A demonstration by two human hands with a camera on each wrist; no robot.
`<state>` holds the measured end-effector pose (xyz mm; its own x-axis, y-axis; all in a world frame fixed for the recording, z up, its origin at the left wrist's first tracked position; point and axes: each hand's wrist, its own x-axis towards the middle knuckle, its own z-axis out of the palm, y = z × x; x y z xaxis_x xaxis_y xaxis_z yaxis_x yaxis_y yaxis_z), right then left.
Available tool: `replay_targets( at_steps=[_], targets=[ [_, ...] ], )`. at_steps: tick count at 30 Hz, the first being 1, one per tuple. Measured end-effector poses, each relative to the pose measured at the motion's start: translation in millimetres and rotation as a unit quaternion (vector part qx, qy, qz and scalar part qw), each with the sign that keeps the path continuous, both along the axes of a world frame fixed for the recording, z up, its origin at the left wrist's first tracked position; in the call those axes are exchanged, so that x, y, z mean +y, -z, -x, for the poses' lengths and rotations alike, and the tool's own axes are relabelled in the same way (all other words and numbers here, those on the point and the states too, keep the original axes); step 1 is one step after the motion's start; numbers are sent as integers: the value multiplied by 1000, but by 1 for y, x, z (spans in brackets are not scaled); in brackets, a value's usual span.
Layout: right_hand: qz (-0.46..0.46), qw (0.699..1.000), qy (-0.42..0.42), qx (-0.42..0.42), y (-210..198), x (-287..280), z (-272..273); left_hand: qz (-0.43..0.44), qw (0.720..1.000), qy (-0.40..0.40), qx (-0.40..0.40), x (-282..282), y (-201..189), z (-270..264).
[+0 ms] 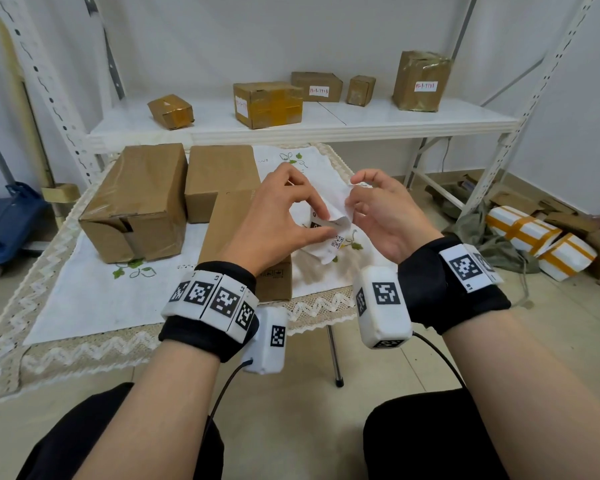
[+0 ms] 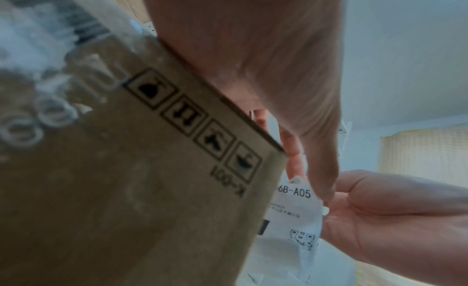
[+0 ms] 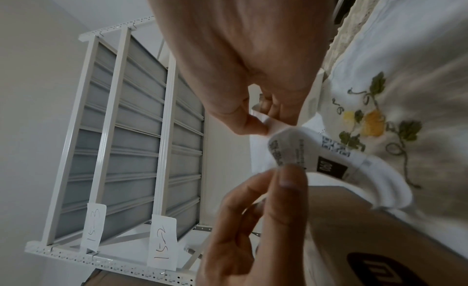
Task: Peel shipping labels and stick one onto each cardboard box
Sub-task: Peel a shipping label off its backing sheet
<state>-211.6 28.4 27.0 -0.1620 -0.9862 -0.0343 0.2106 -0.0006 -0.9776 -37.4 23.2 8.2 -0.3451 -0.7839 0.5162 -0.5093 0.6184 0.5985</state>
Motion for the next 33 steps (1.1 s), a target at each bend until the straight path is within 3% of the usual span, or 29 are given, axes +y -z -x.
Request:
replay_targets(
  at_steps=[6, 11, 18, 23, 33],
  targets=[
    [10, 1000, 3, 1, -2, 0, -1, -52, 994, -38, 83, 3, -6, 4],
    [10, 999, -21, 23, 2, -3, -2, -74, 987, -95, 107, 6, -8, 6],
    [42, 995, -75, 54, 3, -1, -6, -147, 968, -92, 181, 2, -2, 7],
    [35, 993, -78, 85, 3, 1, -8, -210, 940, -58, 262, -1, -4, 4],
    [34, 996, -42, 70, 7, -2, -7, -216, 938, -60, 263, 0, -4, 0]
  ],
)
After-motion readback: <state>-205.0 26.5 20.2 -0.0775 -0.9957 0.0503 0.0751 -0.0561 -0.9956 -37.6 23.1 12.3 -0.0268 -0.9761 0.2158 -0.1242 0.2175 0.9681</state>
